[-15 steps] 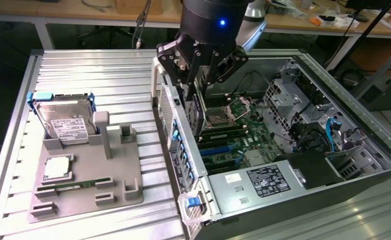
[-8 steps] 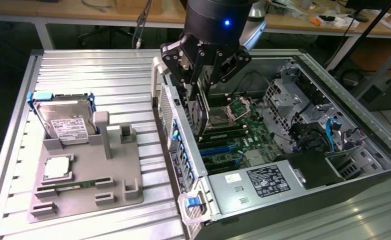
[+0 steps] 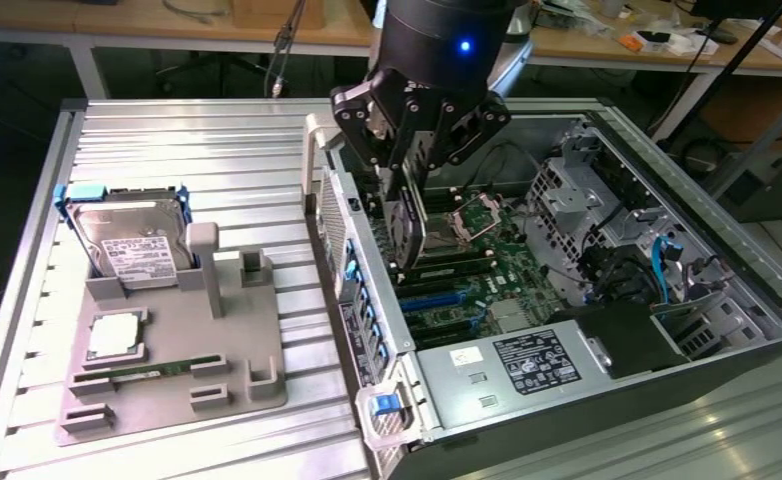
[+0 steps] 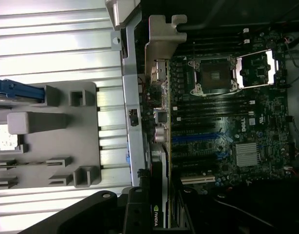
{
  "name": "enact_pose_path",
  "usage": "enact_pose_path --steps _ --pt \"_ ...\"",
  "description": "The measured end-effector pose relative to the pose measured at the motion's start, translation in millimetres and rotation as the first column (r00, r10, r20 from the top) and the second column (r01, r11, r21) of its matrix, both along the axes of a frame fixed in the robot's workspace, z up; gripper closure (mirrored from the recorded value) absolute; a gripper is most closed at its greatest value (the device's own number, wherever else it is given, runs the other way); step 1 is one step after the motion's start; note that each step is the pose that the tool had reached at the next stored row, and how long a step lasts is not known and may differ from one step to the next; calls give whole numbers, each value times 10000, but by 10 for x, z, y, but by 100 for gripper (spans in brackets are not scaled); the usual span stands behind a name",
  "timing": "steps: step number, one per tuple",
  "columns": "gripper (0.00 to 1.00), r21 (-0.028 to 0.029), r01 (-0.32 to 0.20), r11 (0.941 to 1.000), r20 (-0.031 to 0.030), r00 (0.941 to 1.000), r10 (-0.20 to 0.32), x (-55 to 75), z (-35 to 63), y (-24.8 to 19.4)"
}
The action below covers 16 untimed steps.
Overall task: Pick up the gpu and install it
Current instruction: 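Pick up the gpu and move the gpu toward the slot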
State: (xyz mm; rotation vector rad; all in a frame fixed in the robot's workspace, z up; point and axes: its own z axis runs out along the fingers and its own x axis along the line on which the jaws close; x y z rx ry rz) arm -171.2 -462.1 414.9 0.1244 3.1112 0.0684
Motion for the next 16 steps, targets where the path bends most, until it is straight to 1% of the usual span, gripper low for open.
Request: enact_pose_path --steps 16 --pt "73 0 0 10000 0 10000 0 139 0 0"
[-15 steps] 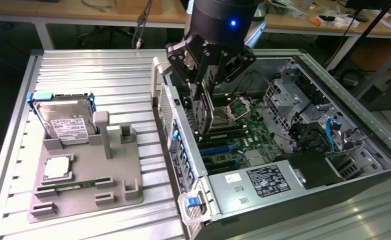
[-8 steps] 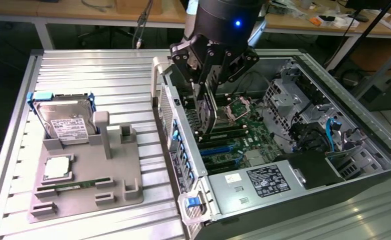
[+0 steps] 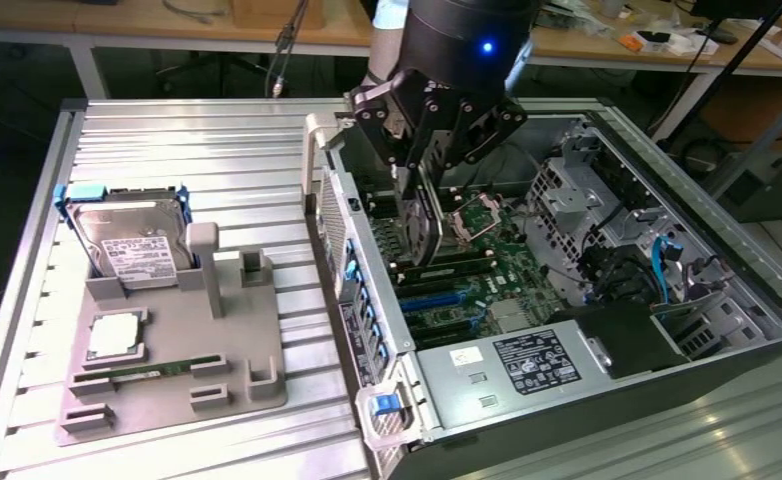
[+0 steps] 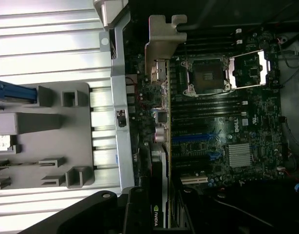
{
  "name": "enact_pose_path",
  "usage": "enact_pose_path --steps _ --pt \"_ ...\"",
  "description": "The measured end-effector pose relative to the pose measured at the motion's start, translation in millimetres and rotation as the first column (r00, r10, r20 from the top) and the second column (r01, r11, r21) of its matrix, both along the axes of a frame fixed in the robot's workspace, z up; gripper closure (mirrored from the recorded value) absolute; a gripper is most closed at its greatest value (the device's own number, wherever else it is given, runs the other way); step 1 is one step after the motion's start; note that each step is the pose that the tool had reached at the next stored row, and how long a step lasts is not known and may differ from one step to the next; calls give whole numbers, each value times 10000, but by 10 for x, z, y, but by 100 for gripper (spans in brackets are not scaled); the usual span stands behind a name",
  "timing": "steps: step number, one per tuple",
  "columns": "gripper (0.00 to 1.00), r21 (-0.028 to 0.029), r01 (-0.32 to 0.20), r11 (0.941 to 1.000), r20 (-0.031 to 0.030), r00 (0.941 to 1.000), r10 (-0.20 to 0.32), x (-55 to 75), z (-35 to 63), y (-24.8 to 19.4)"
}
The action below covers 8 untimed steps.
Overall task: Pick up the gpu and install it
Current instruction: 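Pick up the gpu and move the gpu toward the slot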
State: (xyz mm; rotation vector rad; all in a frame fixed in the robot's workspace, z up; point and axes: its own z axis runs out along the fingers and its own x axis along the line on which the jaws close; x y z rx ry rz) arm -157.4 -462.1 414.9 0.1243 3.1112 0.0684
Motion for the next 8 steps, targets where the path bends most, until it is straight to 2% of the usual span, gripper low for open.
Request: enact_pose_path --steps 8 --pt "73 0 0 10000 0 10000 0 68 0 0"
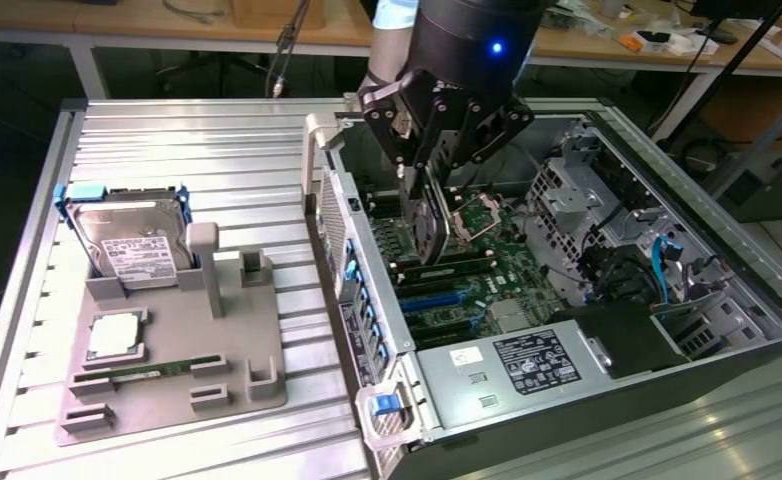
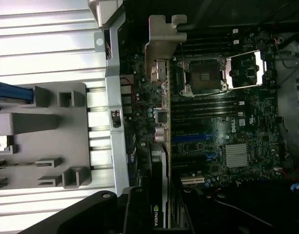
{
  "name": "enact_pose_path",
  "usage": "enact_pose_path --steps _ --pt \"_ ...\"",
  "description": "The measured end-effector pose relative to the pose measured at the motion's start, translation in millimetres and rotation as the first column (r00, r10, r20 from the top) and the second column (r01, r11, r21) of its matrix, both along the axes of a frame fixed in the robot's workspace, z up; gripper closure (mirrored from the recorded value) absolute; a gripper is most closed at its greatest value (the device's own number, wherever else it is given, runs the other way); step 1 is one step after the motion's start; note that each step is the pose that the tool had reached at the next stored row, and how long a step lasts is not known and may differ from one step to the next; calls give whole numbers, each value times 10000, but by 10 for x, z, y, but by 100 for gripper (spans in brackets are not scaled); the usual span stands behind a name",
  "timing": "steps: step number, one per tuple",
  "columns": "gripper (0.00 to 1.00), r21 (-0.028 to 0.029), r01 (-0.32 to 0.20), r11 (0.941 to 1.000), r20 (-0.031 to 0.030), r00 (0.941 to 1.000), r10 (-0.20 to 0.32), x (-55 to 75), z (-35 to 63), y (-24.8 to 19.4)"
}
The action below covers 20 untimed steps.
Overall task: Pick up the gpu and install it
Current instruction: 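Pick up the gpu and move the gpu toward the slot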
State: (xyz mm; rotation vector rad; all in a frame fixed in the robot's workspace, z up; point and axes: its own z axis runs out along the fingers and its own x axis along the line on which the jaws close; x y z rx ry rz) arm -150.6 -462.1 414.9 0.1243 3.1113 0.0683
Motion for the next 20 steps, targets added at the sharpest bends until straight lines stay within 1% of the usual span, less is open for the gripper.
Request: enact_pose_path --steps 4,20 --pt "73 0 0 10000 0 10000 0 57 0 0" --pt "73 1 0 10000 1 10000 0 187 0 0"
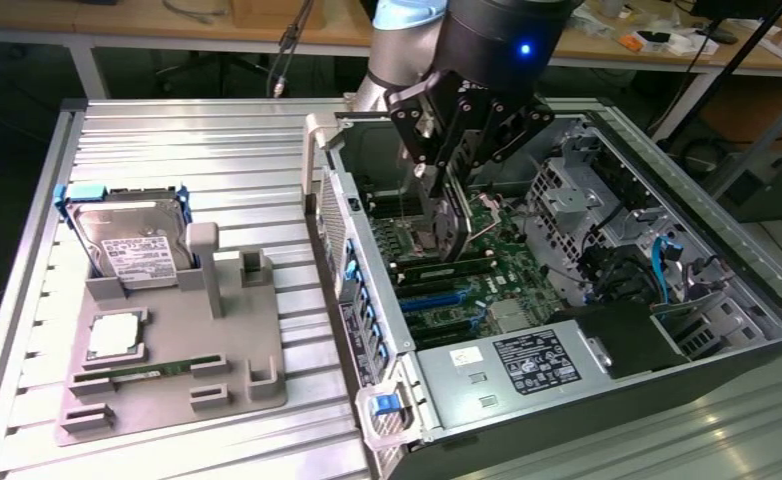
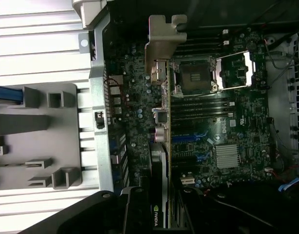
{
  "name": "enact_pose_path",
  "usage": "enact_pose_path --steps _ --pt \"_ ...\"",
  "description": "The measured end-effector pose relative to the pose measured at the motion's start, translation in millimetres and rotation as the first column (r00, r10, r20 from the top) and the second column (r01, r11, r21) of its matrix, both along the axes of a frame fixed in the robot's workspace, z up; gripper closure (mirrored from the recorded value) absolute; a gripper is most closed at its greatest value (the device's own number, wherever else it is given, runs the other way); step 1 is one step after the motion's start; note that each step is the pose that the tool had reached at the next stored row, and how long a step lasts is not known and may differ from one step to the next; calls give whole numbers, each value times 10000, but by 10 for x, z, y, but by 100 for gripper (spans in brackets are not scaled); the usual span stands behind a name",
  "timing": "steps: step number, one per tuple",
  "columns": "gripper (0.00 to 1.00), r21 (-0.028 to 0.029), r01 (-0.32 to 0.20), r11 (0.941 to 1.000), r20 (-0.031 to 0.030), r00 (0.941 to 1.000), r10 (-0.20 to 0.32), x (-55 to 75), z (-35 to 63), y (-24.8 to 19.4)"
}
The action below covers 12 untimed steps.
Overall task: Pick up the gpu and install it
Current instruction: 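Pick up the gpu and move the gpu toward the slot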
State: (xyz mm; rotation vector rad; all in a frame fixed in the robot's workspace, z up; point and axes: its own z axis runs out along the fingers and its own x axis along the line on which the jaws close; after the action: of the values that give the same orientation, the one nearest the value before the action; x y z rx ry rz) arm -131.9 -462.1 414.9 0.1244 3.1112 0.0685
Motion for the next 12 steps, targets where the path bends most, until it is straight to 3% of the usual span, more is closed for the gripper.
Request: enact_pose_path --steps 12 --pt "73 -1 0 10000 -1 10000 0 115 1 0"
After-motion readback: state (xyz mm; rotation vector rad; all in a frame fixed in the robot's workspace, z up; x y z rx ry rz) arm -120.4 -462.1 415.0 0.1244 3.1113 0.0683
